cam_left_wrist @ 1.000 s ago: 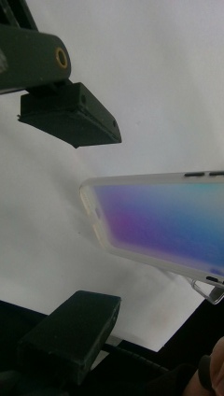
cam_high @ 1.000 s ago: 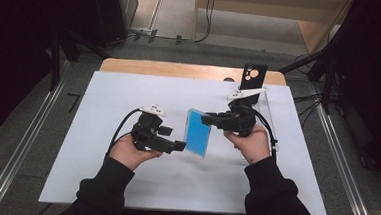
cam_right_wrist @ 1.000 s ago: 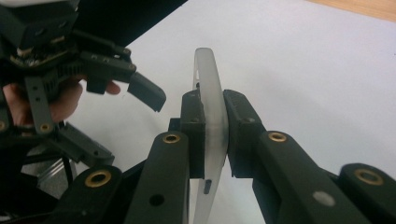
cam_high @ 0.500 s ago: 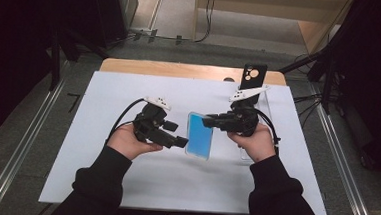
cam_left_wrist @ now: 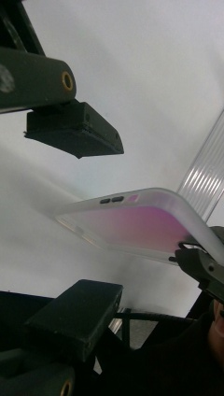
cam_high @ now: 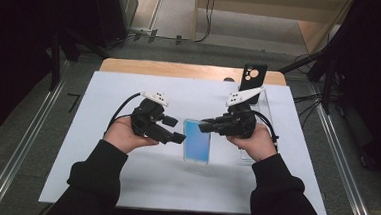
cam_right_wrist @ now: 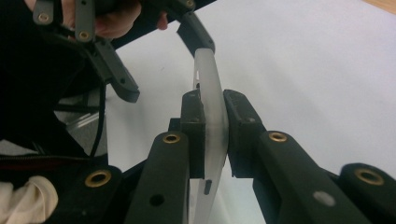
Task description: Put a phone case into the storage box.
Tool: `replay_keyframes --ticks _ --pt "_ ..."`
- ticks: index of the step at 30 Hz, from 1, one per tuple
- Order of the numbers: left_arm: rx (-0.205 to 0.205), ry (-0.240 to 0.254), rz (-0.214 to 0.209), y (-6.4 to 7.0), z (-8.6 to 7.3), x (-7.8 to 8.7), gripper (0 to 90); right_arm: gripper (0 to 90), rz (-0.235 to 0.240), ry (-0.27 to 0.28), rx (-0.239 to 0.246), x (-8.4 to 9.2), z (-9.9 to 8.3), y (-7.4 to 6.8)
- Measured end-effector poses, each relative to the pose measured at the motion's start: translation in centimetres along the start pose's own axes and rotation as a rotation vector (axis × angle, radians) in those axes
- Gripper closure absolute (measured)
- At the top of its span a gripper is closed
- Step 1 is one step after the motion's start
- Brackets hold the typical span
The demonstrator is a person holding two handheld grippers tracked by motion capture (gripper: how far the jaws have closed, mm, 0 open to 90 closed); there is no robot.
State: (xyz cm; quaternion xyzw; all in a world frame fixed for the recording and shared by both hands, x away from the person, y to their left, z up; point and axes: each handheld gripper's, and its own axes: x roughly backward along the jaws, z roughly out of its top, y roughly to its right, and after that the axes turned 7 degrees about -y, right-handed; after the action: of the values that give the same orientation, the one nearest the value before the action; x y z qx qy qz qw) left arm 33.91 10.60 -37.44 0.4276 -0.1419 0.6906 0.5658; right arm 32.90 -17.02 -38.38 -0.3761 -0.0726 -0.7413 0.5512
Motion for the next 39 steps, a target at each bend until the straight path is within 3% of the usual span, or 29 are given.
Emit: replay_keyframes --ticks 5,11,17,20,23,25,26,29,33,35,37,39 --pt "-0.029 0.007 -0.029 0.2 -0.1 -0.1 27.2 76.8 0.039 -0.016 0.044 -0.5 0.2 -0.6" --pt "-0.047 -0.027 -0.047 0.3 -0.1 -0.5 31.7 76.8 0.072 -0.03 0.09 -0.9 0.4 -1.2" --pt "-0.023 -0.034 -0.074 0.1 -0.2 -0.8 34.6 76.8 0.102 -0.037 0.113 -1.1 0.5 -1.4" --pt "-0.024 -0.025 -0.1 0.1 -0.4 -1.0 42.2 76.8 0.111 -0.036 0.119 -1.2 0.5 -1.5" --pt "-0.047 -0.023 -0.109 0.1 -0.6 -1.0 58.4 76.8 0.128 -0.039 0.12 -1.3 0.6 -1.6" --pt "-0.093 -0.017 -0.136 0.1 -0.8 -1.0 75.3 76.8 0.133 -0.04 0.12 -1.3 0.6 -1.6" --pt "-0.086 -0.027 -0.154 0.1 -0.8 -1.1 79.6 76.7 0.133 -0.041 0.118 -1.3 0.6 -1.5" --pt "-0.089 -0.043 -0.176 0.0 -0.9 -1.2 80.1 76.7 0.151 -0.055 0.119 -1.4 0.5 -1.5" --pt "-0.092 -0.051 -0.174 -0.1 -0.9 -1.1 80.2 76.2 0.16 -0.065 0.12 -1.7 0.5 -1.5" --pt "-0.088 -0.047 -0.169 -0.1 -0.9 -0.9 80.3 70.1 0.17 -0.06 0.103 -1.6 0.5 -1.5" --pt "-0.075 -0.049 -0.164 -0.2 -0.9 -0.8 80.3 55.8 0.172 -0.029 0.07 -1.5 0.6 -1.5" --pt "-0.053 -0.056 -0.161 -0.3 -0.9 -0.7 80.3 45.2 0.139 -0.011 0.051 -1.4 0.7 -1.6"
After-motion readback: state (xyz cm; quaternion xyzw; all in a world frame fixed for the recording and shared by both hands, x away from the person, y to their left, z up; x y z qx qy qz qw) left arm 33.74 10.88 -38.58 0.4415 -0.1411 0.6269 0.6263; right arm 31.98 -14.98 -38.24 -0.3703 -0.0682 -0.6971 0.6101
